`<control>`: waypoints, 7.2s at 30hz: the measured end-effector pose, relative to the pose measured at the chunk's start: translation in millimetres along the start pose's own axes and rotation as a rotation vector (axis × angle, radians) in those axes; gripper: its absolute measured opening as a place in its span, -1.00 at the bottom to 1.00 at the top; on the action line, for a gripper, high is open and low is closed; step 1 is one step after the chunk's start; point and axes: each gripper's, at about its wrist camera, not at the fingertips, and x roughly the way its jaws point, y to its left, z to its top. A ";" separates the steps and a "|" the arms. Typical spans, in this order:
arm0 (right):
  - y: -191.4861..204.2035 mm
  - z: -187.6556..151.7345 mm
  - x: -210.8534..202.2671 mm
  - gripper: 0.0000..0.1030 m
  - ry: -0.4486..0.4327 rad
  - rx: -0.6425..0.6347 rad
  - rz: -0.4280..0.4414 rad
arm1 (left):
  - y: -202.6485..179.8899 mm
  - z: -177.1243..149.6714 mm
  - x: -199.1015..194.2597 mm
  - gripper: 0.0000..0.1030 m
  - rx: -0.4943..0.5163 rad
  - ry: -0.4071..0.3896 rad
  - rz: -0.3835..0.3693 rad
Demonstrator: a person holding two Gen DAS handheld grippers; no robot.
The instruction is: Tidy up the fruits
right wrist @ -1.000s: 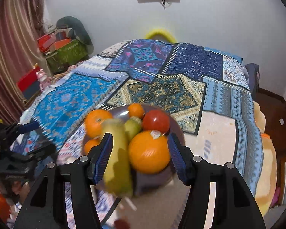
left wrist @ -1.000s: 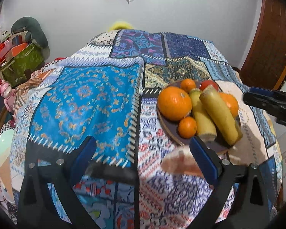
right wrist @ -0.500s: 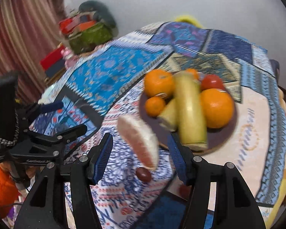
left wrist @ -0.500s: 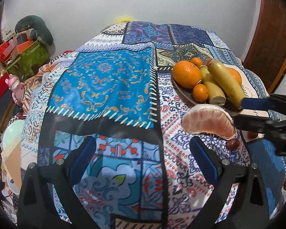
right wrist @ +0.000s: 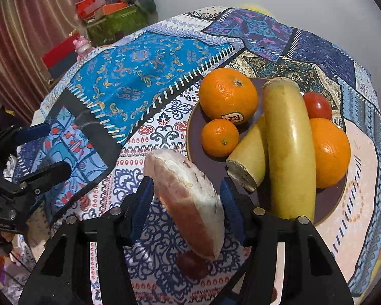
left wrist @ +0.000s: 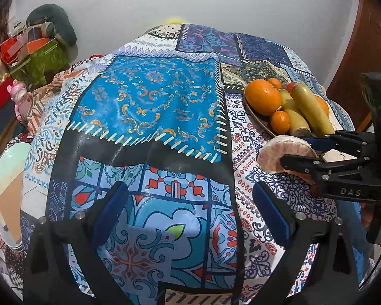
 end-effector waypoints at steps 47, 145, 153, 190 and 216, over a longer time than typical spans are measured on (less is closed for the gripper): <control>-55.3 -12.3 -99.1 -0.18 -0.212 0.117 -0.126 | -75.4 50.5 21.6 0.93 0.077 -0.009 -0.067; -94.7 -20.5 -135.5 -0.33 -0.379 0.220 -0.099 | -131.5 114.7 -52.0 -0.22 0.150 -0.291 -0.045; -47.2 -19.7 -234.3 -0.33 -0.599 0.158 -0.158 | -131.1 102.1 -167.8 -0.22 0.101 -0.507 -0.106; 41.6 -82.3 -336.7 0.99 -0.885 0.158 -0.360 | -142.4 22.0 -298.9 0.99 0.148 -0.735 -0.076; 44.4 -85.9 -340.2 1.00 -0.885 0.149 -0.358 | -141.8 20.9 -297.9 0.99 0.141 -0.733 -0.085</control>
